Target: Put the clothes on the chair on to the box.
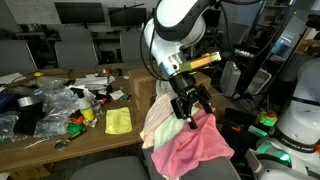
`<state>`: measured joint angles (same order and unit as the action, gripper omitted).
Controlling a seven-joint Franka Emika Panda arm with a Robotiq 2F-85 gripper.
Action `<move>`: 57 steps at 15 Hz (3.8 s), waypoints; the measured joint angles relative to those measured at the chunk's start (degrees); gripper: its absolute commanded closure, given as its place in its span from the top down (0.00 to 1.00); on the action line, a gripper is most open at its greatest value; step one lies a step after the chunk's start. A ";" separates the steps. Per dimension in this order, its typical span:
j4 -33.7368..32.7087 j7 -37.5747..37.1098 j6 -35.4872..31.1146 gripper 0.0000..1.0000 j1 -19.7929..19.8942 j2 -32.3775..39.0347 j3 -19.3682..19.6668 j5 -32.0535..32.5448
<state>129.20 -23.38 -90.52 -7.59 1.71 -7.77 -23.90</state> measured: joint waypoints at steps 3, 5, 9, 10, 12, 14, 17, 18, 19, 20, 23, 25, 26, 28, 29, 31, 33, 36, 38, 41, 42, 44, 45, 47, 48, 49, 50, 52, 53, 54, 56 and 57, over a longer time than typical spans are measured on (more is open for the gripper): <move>0.47 -0.76 -0.91 1.00 -0.09 0.00 -0.23 0.00; 0.52 -0.94 -1.04 0.95 -0.11 0.00 -0.24 0.00; 0.52 -1.08 -1.12 0.61 -0.11 0.00 -0.24 0.00; 0.52 -1.11 -1.13 0.53 -0.11 0.00 -0.24 0.00; 0.51 -1.14 -1.13 0.38 -0.11 0.00 -0.24 0.00; 0.45 -1.18 -1.13 0.22 -0.11 0.00 -0.24 0.00; 0.23 -1.50 -1.13 0.06 -0.11 -0.05 -0.24 0.18; 0.20 -1.67 -1.13 0.04 -0.11 -0.20 -0.23 0.28; 0.19 -1.87 -1.13 0.02 -0.10 -0.51 -0.18 0.41; 0.19 -2.22 -1.13 0.06 -0.10 -0.95 -0.09 0.65; 0.19 -4.59 -1.16 0.06 0.17 -3.68 0.39 2.62; 0.18 -7.48 -1.17 0.06 0.76 -6.83 0.75 4.99; 0.16 -9.11 -1.16 0.06 1.21 -8.70 0.87 6.32; -0.02 -12.07 -1.13 0.06 2.41 -12.63 1.11 8.69; -0.29 -13.24 -1.06 0.06 3.18 -14.55 1.27 9.89; -1.27 -14.83 -0.73 0.06 4.79 -17.79 1.71 11.75; -2.84 -15.43 -0.09 0.06 6.44 -20.10 2.37 12.83; -6.07 -16.00 1.32 0.06 8.82 -21.44 3.44 13.76; -8.31 -16.21 1.98 0.06 10.23 -21.11 4.19 13.83; -11.73 -16.72 2.85 0.06 11.80 -19.10 5.31 13.85; -13.02 -16.96 3.22 0.06 12.21 -18.04 5.74 13.85; -15.81 -17.53 4.06 0.06 12.92 -15.64 6.75 13.85; -17.36 -17.83 4.77 0.06 13.25 -14.31 7.43 13.85; -20.43 -18.07 6.35 0.06 13.84 -11.79 8.98 13.57; -22.02 -18.12 7.36 0.06 14.18 -10.55 9.85 13.36; -23.56 -18.17 8.34 0.06 14.53 -9.39 10.68 13.11; -24.95 -18.20 9.15 0.06 14.81 -8.32 11.49 12.76; -27.41 -18.41 10.36 0.06 15.37 -6.38 12.89 11.68; -28.44 -18.62 10.63 0.06 15.62 -5.53 13.43 11.12; -29.42 -18.97 10.79 0.06 15.81 -4.72 13.90 10.61; -31.38 -19.96 11.17 0.06 16.04 -3.18 14.77 9.40; -32.38 -20.44 11.42 0.06 16.15 -2.42 15.16 8.83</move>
<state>96.82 -43.82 -79.10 8.55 -0.71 7.39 -15.08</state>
